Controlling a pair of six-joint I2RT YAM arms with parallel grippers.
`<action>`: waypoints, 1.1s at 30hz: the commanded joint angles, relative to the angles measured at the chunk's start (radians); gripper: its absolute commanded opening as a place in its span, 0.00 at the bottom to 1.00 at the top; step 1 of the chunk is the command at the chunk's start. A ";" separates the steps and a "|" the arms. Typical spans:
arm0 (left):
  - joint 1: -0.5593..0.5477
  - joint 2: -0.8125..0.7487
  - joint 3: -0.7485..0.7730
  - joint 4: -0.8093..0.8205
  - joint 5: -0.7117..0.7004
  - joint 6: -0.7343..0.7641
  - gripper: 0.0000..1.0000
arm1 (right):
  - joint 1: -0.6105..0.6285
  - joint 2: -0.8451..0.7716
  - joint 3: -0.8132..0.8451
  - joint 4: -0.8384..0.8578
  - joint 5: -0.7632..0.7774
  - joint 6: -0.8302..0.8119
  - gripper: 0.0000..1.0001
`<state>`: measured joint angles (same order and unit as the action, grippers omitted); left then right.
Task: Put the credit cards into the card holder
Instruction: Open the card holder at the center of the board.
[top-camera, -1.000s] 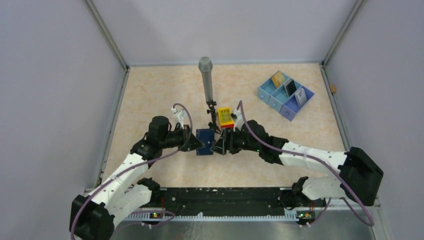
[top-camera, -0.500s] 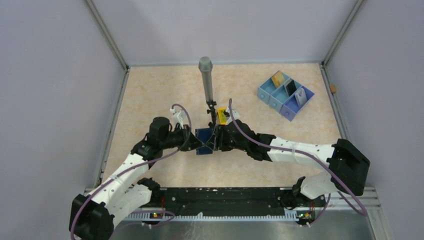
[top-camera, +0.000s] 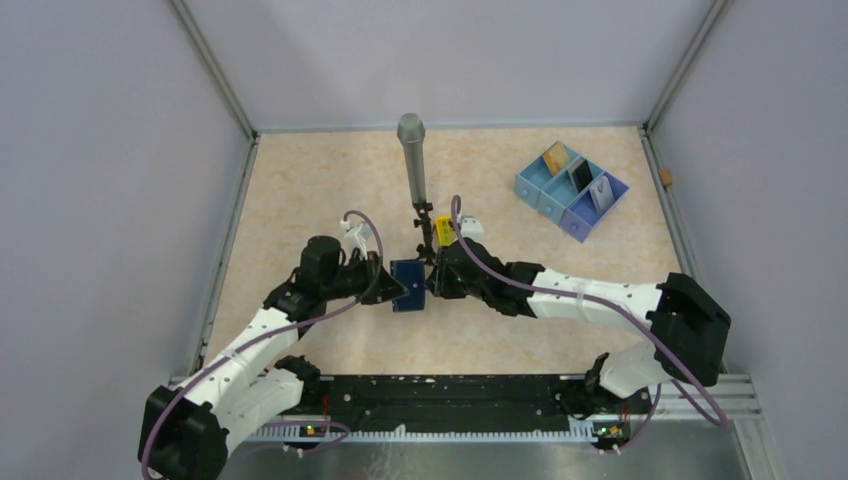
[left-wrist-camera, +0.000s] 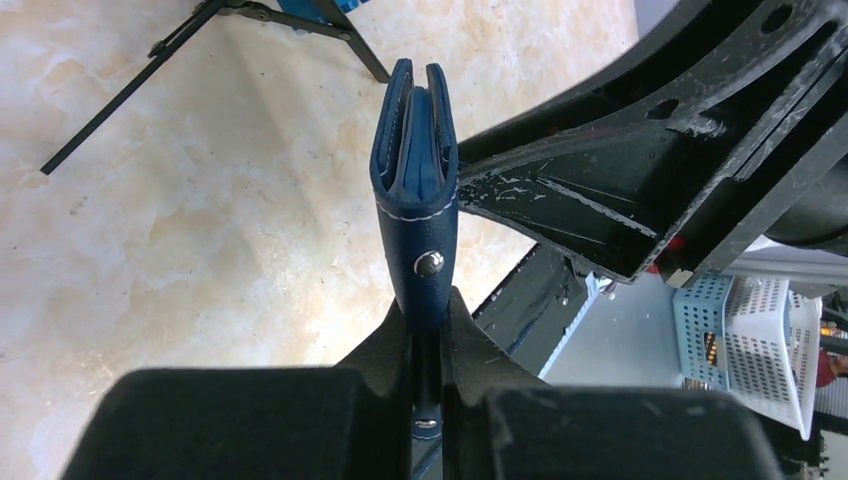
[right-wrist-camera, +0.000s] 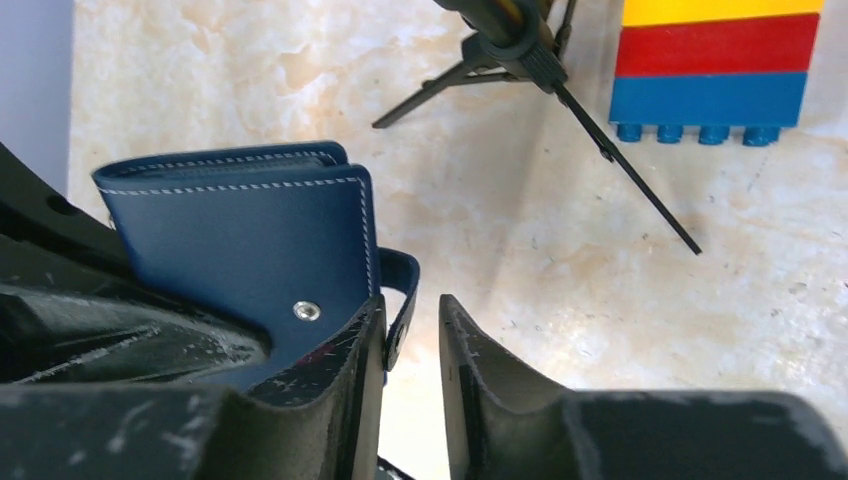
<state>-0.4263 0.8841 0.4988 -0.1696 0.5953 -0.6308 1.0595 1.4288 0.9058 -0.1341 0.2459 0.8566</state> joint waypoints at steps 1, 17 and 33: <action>-0.005 0.013 -0.006 0.056 -0.026 -0.021 0.00 | 0.019 -0.008 0.017 -0.046 0.036 -0.002 0.20; -0.010 0.136 -0.140 0.198 -0.034 -0.044 0.77 | 0.019 -0.123 -0.196 0.050 -0.166 0.013 0.00; -0.082 0.142 -0.135 0.266 -0.010 -0.061 0.87 | 0.020 -0.219 -0.242 0.207 -0.243 -0.005 0.00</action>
<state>-0.4999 1.0004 0.3542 0.0483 0.5716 -0.7052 1.0649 1.2095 0.6674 0.0113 0.0204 0.8642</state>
